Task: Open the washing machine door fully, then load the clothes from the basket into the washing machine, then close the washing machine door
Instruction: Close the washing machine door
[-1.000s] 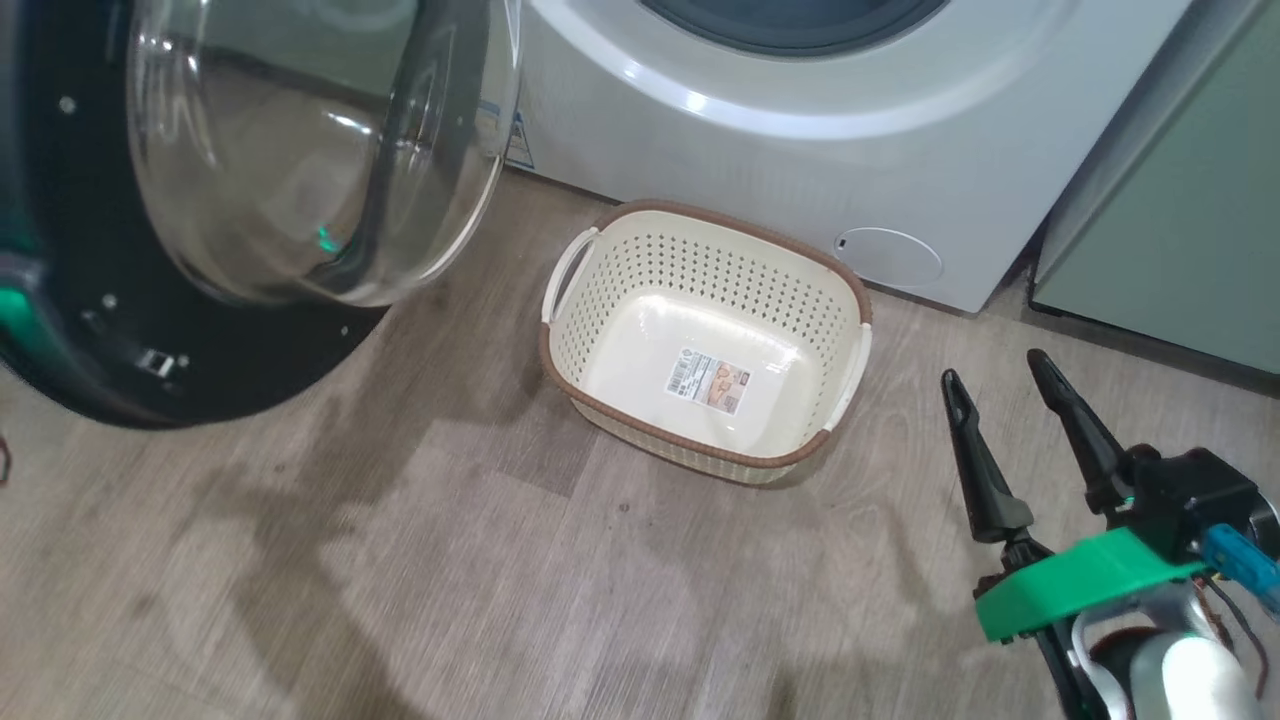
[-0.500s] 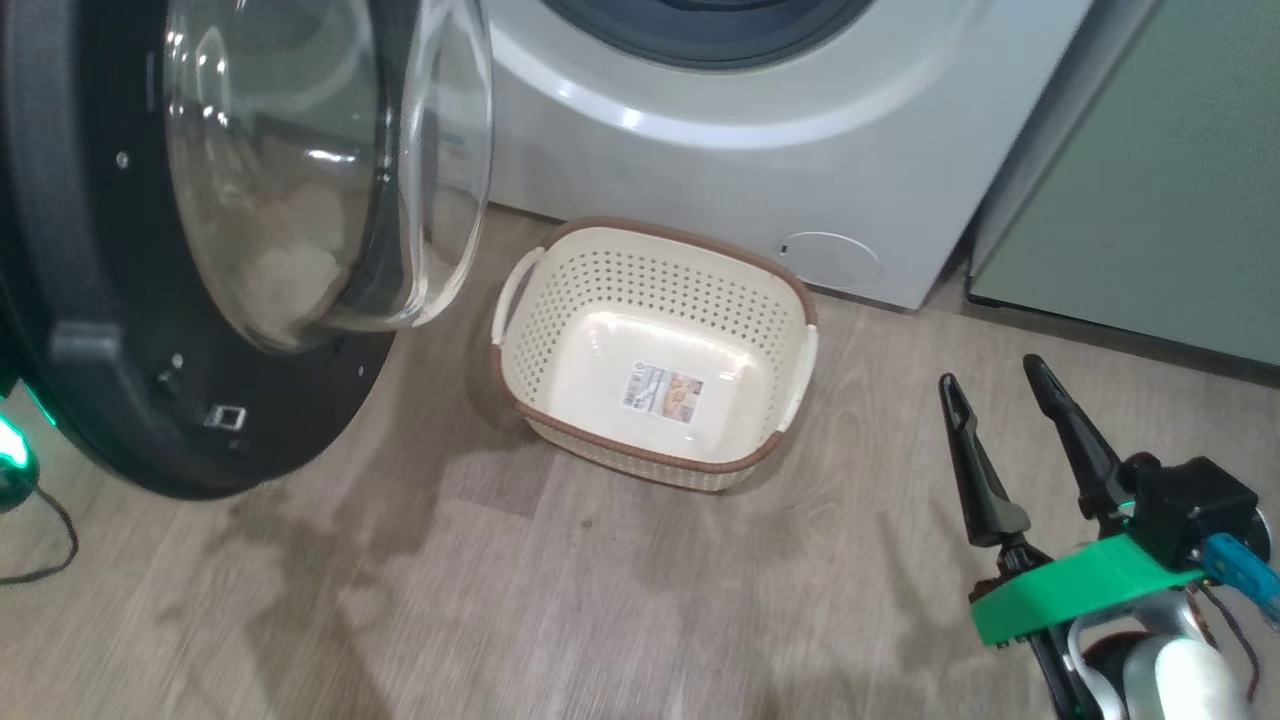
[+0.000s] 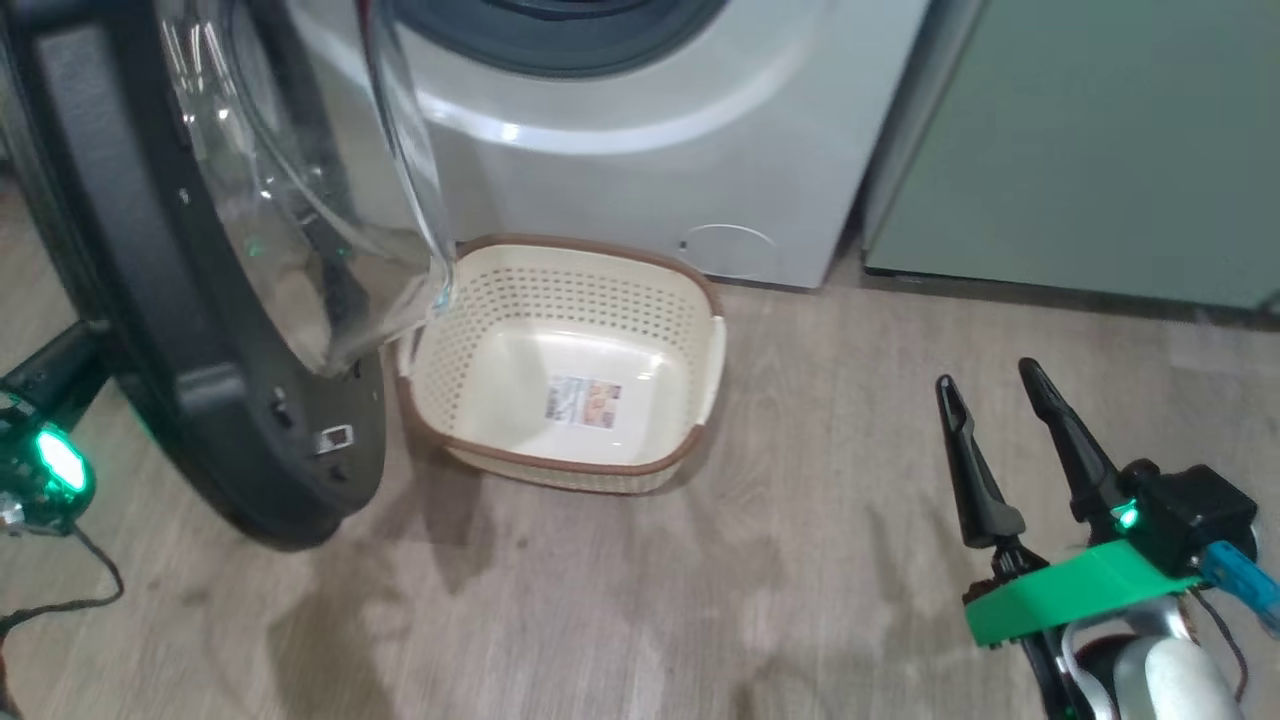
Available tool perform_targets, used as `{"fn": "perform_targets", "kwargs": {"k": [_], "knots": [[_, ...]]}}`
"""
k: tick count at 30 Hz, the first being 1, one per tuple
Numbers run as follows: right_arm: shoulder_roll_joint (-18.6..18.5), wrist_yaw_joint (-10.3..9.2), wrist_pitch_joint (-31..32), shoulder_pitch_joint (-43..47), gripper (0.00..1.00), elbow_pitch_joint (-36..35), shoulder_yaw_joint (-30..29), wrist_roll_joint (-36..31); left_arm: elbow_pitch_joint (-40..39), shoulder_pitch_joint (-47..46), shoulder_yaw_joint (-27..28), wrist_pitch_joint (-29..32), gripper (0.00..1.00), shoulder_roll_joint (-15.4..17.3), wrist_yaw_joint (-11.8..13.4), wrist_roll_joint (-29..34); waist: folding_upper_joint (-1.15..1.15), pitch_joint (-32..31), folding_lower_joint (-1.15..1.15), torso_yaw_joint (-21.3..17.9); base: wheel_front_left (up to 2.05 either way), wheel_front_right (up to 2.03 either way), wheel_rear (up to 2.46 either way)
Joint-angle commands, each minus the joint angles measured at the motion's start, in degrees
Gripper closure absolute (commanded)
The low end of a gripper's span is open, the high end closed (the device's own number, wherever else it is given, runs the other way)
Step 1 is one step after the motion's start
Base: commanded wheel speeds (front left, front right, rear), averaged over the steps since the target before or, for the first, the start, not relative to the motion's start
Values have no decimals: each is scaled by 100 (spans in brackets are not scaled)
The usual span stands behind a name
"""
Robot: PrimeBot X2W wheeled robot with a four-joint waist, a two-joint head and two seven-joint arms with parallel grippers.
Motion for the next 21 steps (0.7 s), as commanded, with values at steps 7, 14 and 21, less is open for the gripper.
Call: {"fn": "perform_targets", "kwargs": {"k": [7,14,21], "knots": [[-51,0,-226,-316,0,-65,166,131,-773,29,56,204,100,141,74,-75,0,121,0,-799,0,0,0],[-51,0,-391,-356,0,33,176,251,-1023,-53,20,233,100,177,194,-42,0,343,0,-1440,0,0,0],[-51,0,-536,-418,0,109,163,339,-1088,-351,-13,239,100,317,310,32,0,626,0,-1955,0,0,0]]}}
